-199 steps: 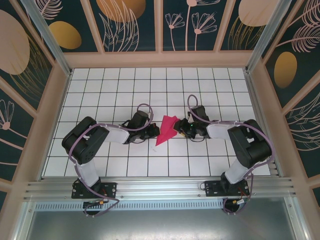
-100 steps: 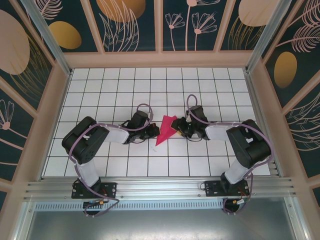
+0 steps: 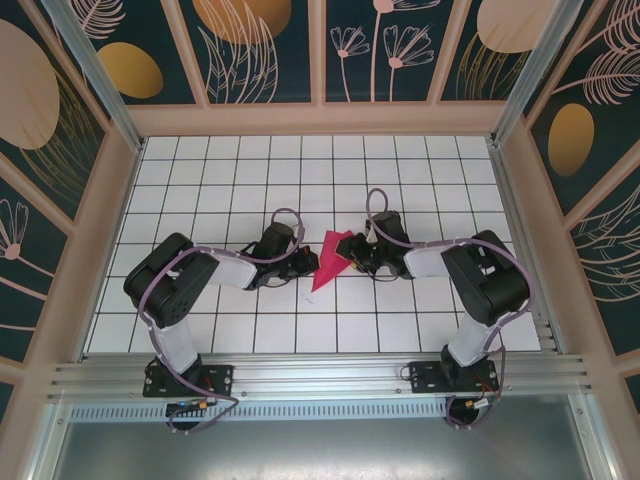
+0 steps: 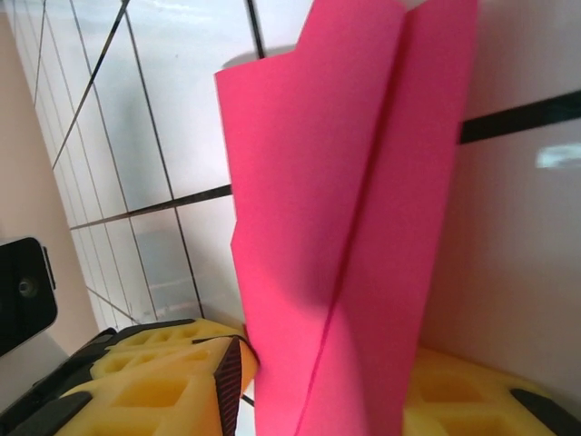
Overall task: Fold a paper plane with a square sheet of paper (pick it up from the middle)
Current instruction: Turn over the paper at the center of the table.
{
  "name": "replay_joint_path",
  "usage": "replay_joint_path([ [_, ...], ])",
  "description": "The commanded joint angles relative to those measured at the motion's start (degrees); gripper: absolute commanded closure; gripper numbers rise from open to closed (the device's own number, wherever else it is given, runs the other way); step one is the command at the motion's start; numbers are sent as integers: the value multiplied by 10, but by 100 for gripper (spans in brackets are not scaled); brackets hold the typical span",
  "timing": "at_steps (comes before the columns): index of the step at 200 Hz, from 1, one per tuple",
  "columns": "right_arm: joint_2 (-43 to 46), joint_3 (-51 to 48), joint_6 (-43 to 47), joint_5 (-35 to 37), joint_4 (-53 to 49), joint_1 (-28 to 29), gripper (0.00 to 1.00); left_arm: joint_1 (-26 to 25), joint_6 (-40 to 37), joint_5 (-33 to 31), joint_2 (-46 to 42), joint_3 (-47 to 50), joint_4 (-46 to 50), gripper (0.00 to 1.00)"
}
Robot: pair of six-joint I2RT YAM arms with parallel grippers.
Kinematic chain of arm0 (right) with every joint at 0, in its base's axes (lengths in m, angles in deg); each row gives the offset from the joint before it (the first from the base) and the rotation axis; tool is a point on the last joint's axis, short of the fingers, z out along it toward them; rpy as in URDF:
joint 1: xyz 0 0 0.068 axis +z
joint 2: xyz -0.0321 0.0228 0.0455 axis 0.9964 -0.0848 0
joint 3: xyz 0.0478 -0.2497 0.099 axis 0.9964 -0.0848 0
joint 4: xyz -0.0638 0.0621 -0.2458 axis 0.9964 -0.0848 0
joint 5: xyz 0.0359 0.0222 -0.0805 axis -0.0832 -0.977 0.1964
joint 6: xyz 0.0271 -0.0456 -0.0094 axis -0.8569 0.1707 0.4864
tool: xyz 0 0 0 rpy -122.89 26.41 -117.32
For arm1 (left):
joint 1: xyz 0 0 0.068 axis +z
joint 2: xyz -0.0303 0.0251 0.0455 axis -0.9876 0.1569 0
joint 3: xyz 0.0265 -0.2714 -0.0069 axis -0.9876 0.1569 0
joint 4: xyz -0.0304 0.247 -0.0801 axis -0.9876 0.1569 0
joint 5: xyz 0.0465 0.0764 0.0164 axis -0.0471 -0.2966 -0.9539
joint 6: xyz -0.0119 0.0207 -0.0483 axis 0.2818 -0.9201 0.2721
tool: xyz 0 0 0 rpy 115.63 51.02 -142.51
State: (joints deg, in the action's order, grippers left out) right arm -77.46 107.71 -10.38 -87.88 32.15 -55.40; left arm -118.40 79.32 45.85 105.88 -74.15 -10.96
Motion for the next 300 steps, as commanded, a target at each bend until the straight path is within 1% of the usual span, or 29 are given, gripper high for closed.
replay_joint_path([
  [1,-24,20,20,-17,37,11,63,-8,10,24,32,22,49,100],
  [26,-37,29,28,-22,44,12,71,-8,16,26,26,28,41,100],
  [54,-31,43,49,-6,7,11,83,-8,22,21,14,34,35,100],
  [60,-26,46,57,-4,-3,12,85,-8,25,20,10,36,32,98],
  [71,-17,54,73,2,-29,12,89,-7,31,18,0,40,25,90],
  [83,-4,68,97,18,-73,12,94,-8,37,14,-16,42,19,84],
  [93,9,78,116,36,-111,11,95,-8,39,4,-33,43,20,73],
  [106,25,97,143,59,-168,12,95,-7,42,-13,-57,48,23,68],
  [114,35,110,162,72,-203,12,95,-8,43,-29,-87,50,30,62],
  [127,52,133,193,100,-272,12,95,-8,42,-54,-121,56,40,57],
  [136,65,151,215,125,-317,12,95,-8,38,-77,-144,59,53,51],
  [152,86,186,250,175,-397,13,95,-8,29,-119,-182,61,85,47],
  [174,94,248,286,268,-518,13,94,-8,20,-180,-233,72,118,46],
  [183,92,276,298,313,-566,30,94,-8,20,-207,-252,77,131,44],
  [214,34,385,301,482,-746,73,94,-8,23,-275,-306,97,156,43],
  [228,-2,424,287,540,-802,99,94,-8,26,-300,-331,109,162,43],
  [246,-50,463,274,561,-842,128,94,-8,35,-334,-367,124,171,42],
  [272,-133,516,258,581,-866,178,94,-8,49,-375,-430,153,179,42],
  [300,-233,592,244,580,-881,229,93,-8,61,-413,-497,181,192,41],
])
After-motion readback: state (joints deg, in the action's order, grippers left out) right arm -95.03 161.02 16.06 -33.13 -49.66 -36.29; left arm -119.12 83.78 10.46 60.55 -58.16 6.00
